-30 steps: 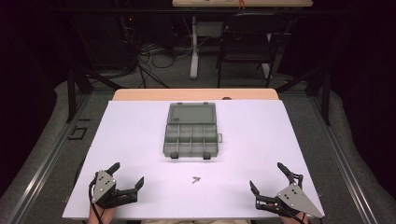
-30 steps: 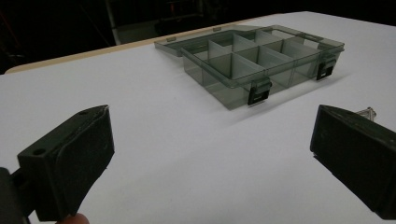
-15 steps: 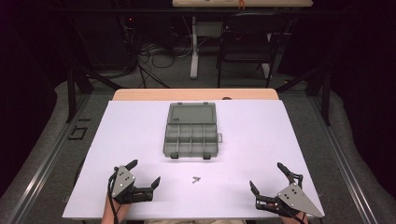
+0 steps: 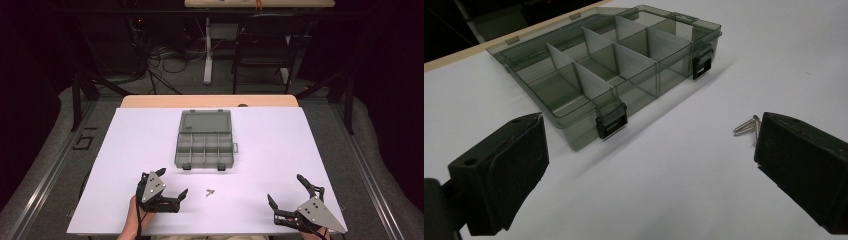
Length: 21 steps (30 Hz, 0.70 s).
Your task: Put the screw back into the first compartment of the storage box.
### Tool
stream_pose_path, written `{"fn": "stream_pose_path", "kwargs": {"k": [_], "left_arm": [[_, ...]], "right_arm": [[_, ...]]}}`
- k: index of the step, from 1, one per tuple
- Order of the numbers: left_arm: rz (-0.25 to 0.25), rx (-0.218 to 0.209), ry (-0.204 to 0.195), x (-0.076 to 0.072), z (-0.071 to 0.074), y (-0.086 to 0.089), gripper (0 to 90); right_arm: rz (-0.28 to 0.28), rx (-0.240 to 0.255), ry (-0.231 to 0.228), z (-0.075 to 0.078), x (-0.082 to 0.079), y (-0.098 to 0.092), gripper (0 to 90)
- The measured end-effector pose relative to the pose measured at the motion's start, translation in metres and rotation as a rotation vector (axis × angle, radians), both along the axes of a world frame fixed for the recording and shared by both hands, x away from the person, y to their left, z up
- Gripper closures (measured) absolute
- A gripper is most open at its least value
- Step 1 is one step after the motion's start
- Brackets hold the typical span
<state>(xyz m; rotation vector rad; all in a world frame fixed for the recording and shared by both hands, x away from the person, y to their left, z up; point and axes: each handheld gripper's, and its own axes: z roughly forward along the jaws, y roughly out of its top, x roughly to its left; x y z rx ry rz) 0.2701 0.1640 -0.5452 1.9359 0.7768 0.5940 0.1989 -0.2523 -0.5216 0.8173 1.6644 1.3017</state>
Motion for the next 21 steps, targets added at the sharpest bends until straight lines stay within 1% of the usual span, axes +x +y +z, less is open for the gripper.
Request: {"fn": "stream_pose_path", "kwargs": {"k": [2, 4, 6, 7, 10, 11, 12, 13, 14, 15, 16, 17, 18, 19, 21], "left_arm": [[-0.017, 0.014, 0.025, 0.005, 0.002, -0.005, 1.0], [-0.026, 0.04, 0.052, 0.009, 0.005, -0.012, 0.1], [-0.052, 0.061, 0.091, 0.014, 0.009, -0.019, 0.1], [-0.066, 0.076, 0.097, 0.016, 0.01, -0.021, 0.1], [-0.104, 0.107, 0.14, 0.022, 0.013, -0.03, 0.0], [-0.112, 0.112, 0.158, 0.023, 0.013, -0.033, 0.0], [-0.138, 0.136, 0.195, 0.025, 0.015, -0.04, 0.0], [-0.138, 0.136, 0.195, 0.025, 0.015, -0.04, 0.0], [-0.16, 0.163, 0.225, 0.027, 0.018, -0.046, 0.0], [-0.16, 0.163, 0.225, 0.027, 0.018, -0.046, 0.0], [-0.173, 0.192, 0.265, 0.029, 0.021, -0.052, 0.0], [-0.173, 0.192, 0.265, 0.029, 0.021, -0.052, 0.0], [-0.176, 0.21, 0.285, 0.03, 0.023, -0.055, 0.0], [-0.178, 0.216, 0.293, 0.031, 0.024, -0.056, 0.0], [-0.193, 0.242, 0.321, 0.033, 0.028, -0.061, 0.0]], "right_arm": [[0.002, 0.004, 0.0, 0.0, 0.0, 0.0, 0.0], [0.002, 0.002, 0.003, 0.0, -0.001, -0.001, 0.0], [0.001, 0.005, 0.003, 0.0, -0.001, -0.001, 0.0], [0.0, 0.009, 0.001, 0.0, -0.001, -0.001, 0.0], [-0.001, 0.01, -0.001, 0.0, -0.001, -0.002, 0.0], [0.0, 0.01, 0.0, 0.0, -0.001, -0.002, 0.0], [-0.002, 0.006, 0.008, 0.0, -0.001, -0.002, 0.0], [-0.002, 0.006, 0.008, 0.0, -0.001, -0.002, 0.0], [-0.002, 0.007, 0.007, 0.0, -0.001, -0.002, 0.0], [-0.002, 0.007, 0.007, 0.0, -0.001, -0.002, 0.0], [0.0, 0.006, 0.009, 0.0, 0.0, -0.002, 0.0], [0.0, 0.006, 0.009, 0.0, 0.0, -0.002, 0.0], [-0.002, 0.005, 0.009, 0.0, 0.0, -0.002, 0.0], [0.001, 0.008, 0.006, 0.0, 0.0, -0.001, 0.0], [0.001, 0.006, 0.007, 0.0, 0.0, -0.001, 0.0]]}}
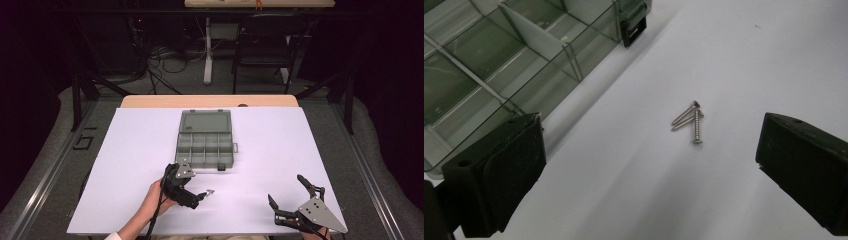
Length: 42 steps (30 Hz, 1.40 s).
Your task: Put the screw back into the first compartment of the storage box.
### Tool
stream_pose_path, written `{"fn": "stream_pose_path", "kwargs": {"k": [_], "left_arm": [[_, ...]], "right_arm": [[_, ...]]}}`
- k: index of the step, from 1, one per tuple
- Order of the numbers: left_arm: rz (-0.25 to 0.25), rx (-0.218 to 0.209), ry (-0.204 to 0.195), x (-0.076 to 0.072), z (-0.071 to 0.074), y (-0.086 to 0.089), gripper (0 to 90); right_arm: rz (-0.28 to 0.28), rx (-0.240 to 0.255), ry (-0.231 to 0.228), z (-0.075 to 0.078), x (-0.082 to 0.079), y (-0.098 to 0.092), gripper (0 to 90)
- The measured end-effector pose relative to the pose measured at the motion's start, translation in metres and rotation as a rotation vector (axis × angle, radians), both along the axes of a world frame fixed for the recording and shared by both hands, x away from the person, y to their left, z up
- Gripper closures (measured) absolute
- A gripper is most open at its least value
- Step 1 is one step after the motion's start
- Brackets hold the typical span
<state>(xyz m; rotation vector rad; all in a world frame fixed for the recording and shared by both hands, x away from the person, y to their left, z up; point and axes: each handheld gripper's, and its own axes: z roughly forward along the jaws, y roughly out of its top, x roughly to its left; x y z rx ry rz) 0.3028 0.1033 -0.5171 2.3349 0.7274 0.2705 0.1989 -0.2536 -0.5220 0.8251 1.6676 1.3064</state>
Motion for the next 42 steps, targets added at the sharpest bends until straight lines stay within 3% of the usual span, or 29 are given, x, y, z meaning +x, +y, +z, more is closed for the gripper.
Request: {"fn": "stream_pose_path", "kwargs": {"k": [6, 10, 16, 20, 25, 31, 42], "left_arm": [[-0.01, 0.061, 0.034, 0.003, 0.005, -0.009, 0.0], [-0.025, 0.125, 0.069, 0.006, 0.005, -0.016, 0.8], [-0.063, 0.201, 0.127, 0.012, 0.0, -0.026, 20.8], [-0.082, 0.208, 0.146, 0.014, -0.001, -0.031, 28.3], [-0.116, 0.221, 0.159, 0.015, -0.003, -0.038, 47.9], [-0.167, 0.234, 0.19, 0.015, -0.007, -0.044, 63.0], [-0.184, 0.251, 0.224, 0.019, -0.013, -0.049, 76.0]], "right_arm": [[0.0, -0.003, 0.002, 0.0, 0.0, 0.0, 0.0], [-0.002, -0.006, 0.01, 0.0, 0.0, 0.0, 0.0], [0.006, -0.013, 0.017, 0.0, 0.0, 0.0, 0.0], [0.003, -0.011, 0.016, 0.0, 0.0, 0.0, 0.0], [0.006, -0.012, 0.016, -0.001, 0.0, 0.0, 0.0], [0.002, -0.012, 0.014, -0.001, 0.0, 0.001, 0.0], [0.001, -0.013, 0.017, -0.001, 0.0, 0.001, 0.0]]}}
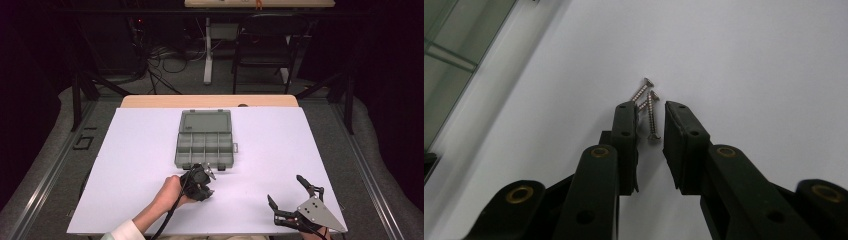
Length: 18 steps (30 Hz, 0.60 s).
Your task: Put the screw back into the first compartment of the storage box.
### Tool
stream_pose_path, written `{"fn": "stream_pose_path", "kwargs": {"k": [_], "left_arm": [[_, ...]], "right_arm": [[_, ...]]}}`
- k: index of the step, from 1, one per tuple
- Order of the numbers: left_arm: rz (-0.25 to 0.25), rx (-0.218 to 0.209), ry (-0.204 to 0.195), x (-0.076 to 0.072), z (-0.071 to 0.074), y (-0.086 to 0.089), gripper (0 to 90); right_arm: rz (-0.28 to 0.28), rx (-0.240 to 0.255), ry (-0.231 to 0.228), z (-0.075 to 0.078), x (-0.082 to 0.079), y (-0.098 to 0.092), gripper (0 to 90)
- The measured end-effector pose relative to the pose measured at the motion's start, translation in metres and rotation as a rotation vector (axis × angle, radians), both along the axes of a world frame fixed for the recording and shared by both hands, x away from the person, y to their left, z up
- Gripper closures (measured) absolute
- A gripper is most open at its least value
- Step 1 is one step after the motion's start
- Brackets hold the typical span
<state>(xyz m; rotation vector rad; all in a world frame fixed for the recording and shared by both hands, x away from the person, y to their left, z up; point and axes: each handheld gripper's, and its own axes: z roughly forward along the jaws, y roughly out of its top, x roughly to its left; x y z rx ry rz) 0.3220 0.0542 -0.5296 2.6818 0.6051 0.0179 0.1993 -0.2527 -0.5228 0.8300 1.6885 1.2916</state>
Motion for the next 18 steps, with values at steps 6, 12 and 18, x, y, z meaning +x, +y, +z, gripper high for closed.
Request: {"fn": "stream_pose_path", "kwargs": {"k": [6, 12, 18], "left_arm": [[-0.012, 0.016, -0.019, -0.0014, -0.0016, -0.0026, 84.0], [-0.026, 0.035, -0.024, -0.0035, -0.0001, -0.0045, 85.2], [-0.045, 0.023, -0.037, -0.0038, 0.0062, -0.0026, 85.3]], "right_arm": [[-0.002, -0.008, 0.0, 0.0002, -0.0006, -0.0001, 0.0], [0.0, -0.012, 0.003, 0.0002, -0.0007, 0.0, 0.0], [-0.003, -0.011, 0.002, 0.0001, -0.0004, 0.0001, 0.0]]}}
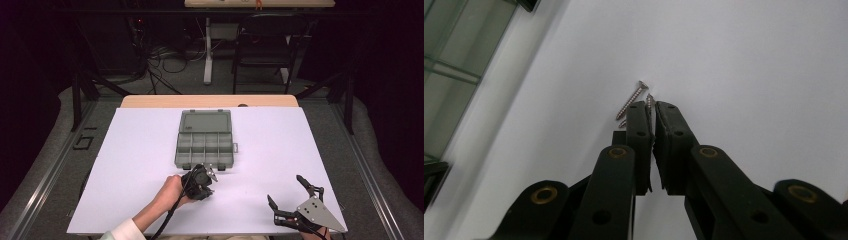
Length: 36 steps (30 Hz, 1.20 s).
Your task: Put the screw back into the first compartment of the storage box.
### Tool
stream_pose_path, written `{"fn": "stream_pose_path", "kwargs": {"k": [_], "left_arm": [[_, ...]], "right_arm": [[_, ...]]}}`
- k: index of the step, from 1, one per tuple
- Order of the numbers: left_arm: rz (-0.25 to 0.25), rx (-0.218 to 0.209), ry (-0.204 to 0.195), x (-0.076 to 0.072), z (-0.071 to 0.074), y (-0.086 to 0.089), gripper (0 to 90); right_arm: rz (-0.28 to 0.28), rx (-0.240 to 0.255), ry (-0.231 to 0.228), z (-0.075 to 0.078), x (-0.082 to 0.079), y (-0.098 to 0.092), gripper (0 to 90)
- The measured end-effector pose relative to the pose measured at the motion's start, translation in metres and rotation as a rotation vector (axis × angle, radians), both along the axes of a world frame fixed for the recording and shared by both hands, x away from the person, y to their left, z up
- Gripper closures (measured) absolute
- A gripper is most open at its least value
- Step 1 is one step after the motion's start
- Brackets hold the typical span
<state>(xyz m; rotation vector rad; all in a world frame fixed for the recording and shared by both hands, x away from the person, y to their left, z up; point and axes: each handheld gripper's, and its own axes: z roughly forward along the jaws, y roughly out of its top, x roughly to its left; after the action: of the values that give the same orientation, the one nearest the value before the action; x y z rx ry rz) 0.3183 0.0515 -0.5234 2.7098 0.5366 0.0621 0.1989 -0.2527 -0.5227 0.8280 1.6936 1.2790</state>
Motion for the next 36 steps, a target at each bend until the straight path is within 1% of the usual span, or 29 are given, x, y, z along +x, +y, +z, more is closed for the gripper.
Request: {"fn": "stream_pose_path", "kwargs": {"k": [1, 2, 4, 6, 7, 10, 12, 14, 18, 26, 27, 31, 36], "left_arm": [[-0.001, -0.002, 0.0, 0.0, 0.001, 0.0, 85.3], [-0.002, -0.003, -0.009, 0.0, 0.004, 0.001, 85.3], [-0.004, -0.003, -0.006, 0.0, 0.005, 0.001, 85.3], [-0.008, -0.002, -0.012, 0.001, 0.007, 0.002, 85.3], [-0.005, -0.002, -0.007, 0.001, 0.008, 0.002, 85.3], [-0.009, 0.002, -0.013, 0.001, 0.009, 0.003, 85.3], [-0.011, 0.008, -0.005, 0.001, 0.011, 0.004, 85.3], [-0.007, 0.004, -0.007, 0.002, 0.012, 0.006, 85.2], [-0.009, 0.011, -0.011, 0.005, 0.017, 0.01, 85.3], [0.015, 0.018, -0.01, 0.011, 0.024, 0.024, 85.3], [0.019, 0.02, -0.014, 0.012, 0.025, 0.025, 85.3], [0.032, 0.027, -0.005, 0.015, 0.027, 0.033, 85.3], [0.053, 0.029, -0.011, 0.019, 0.033, 0.043, 85.3]], "right_arm": [[0.0, 0.0, 0.0, 0.0, 0.0, 0.0, 0.0], [0.002, -0.001, -0.001, 0.0, 0.0, 0.0, 0.0], [0.0, 0.0, -0.001, 0.0, 0.0, 0.0, 0.0], [0.0, 0.0, 0.0, 0.0, 0.0, 0.0, 0.0], [0.002, 0.0, 0.0, 0.0, 0.0, 0.0, 0.0], [0.0, 0.0, 0.001, 0.0, 0.0, 0.0, 0.0], [0.001, -0.001, 0.001, 0.0, 0.0, 0.0, 0.0], [0.001, -0.001, 0.001, 0.0, 0.0, 0.0, 0.0], [0.003, -0.002, 0.004, 0.0, 0.0, 0.0, 0.0], [0.005, -0.002, 0.003, 0.0, 0.0, 0.0, 0.0], [0.004, -0.001, 0.004, 0.0, 0.0, 0.0, 0.0], [0.004, -0.002, 0.001, 0.0, 0.0, 0.001, 0.0], [0.001, -0.006, 0.005, 0.0, 0.0, 0.001, 0.0]]}}
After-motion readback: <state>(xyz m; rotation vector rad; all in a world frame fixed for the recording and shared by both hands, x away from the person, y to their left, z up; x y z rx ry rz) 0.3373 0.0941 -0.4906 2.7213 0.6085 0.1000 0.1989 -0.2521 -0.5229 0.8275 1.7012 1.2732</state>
